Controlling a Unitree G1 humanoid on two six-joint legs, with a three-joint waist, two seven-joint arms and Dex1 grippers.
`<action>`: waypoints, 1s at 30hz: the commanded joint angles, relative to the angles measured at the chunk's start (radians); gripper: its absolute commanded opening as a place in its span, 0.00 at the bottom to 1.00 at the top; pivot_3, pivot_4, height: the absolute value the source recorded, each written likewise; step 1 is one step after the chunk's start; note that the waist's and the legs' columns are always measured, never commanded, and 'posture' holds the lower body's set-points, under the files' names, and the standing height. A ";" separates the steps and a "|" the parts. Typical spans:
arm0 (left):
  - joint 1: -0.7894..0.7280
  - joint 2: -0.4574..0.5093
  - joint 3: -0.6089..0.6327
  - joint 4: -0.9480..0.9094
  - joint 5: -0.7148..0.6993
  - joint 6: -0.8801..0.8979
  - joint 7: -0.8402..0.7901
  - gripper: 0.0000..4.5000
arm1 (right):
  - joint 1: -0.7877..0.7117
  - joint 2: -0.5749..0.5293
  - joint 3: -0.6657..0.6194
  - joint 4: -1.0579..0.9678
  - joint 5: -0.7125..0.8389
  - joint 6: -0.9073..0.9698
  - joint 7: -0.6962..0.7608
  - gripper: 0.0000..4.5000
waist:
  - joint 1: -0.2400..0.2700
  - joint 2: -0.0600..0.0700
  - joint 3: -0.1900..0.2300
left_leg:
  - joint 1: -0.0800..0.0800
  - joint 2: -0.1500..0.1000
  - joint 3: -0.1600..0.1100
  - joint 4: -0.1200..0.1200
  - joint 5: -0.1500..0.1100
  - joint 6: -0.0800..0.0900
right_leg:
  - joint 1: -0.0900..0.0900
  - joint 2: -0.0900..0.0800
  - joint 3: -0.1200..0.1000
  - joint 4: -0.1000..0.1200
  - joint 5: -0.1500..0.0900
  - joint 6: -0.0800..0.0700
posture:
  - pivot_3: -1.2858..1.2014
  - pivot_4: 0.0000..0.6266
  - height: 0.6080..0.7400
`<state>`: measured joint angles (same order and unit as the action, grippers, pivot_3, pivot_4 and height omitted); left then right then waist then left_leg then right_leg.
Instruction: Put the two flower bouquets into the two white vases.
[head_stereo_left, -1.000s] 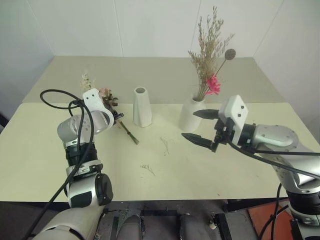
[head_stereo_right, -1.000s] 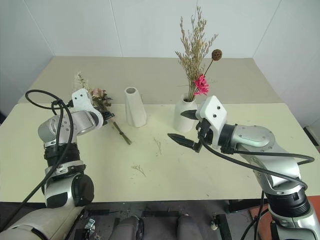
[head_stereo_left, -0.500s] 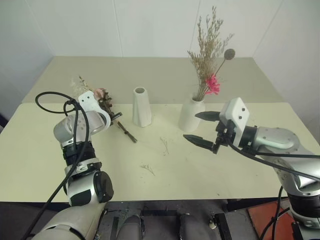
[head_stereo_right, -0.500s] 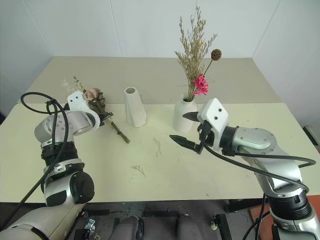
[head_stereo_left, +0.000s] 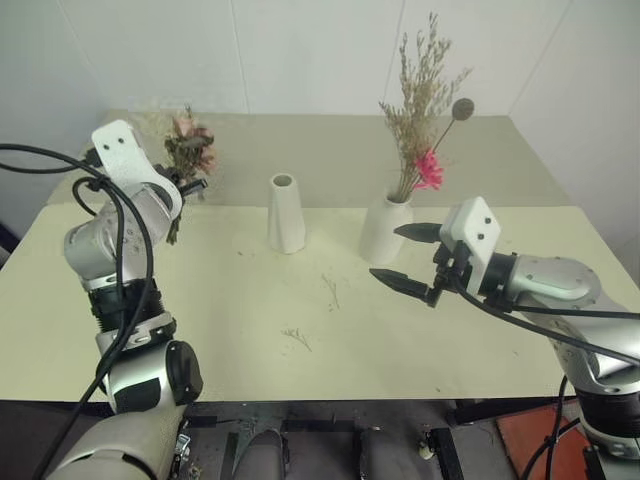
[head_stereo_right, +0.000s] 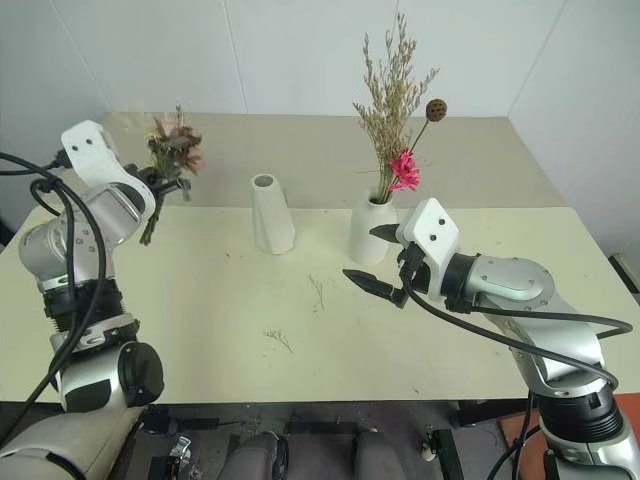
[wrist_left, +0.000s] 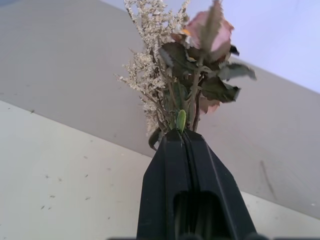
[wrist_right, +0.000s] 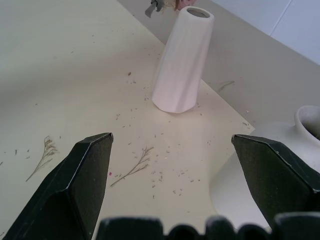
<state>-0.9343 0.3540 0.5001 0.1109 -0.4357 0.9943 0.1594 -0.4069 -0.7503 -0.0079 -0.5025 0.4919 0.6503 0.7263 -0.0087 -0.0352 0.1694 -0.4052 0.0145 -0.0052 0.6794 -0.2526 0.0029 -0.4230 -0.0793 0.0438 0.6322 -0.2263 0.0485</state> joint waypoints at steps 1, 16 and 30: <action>0.013 0.002 0.015 -0.043 -0.024 0.061 0.001 0.00 | 0.004 0.000 -0.021 -0.036 -0.004 -0.017 -0.004 1.00 | -0.002 0.000 0.000 | 0.000 0.000 0.000 0.000 0.000 0.000 | 0.000 0.000 0.000 0.000 0.000 0.000 | 0.52 0.24 1.00; 0.228 -0.049 -0.005 -0.081 0.032 0.215 0.061 0.00 | 0.053 -0.003 -0.015 -0.068 -0.012 -0.011 -0.014 1.00 | 0.000 0.000 0.000 | 0.001 0.000 0.000 0.001 0.000 0.000 | 0.000 0.000 0.000 0.008 0.000 0.000 | 0.52 0.24 1.00; 0.264 0.072 -0.198 -0.204 0.107 0.310 -0.025 0.79 | 0.063 0.005 -0.008 -0.061 -0.034 -0.021 -0.007 1.00 | -0.005 0.000 0.000 | 0.002 0.000 0.000 0.001 0.000 -0.001 | 0.000 0.001 0.001 0.009 0.000 0.000 | 0.52 0.24 1.00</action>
<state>-0.6686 0.4063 0.3208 -0.0541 -0.3426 1.3122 0.1586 -0.3407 -0.7492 -0.0060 -0.5407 0.4550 0.6503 0.7188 -0.0134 -0.0351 0.1693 -0.4032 0.0145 -0.0053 0.6802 -0.2521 0.0022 -0.4228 -0.0786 0.0447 0.6407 -0.2263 0.0485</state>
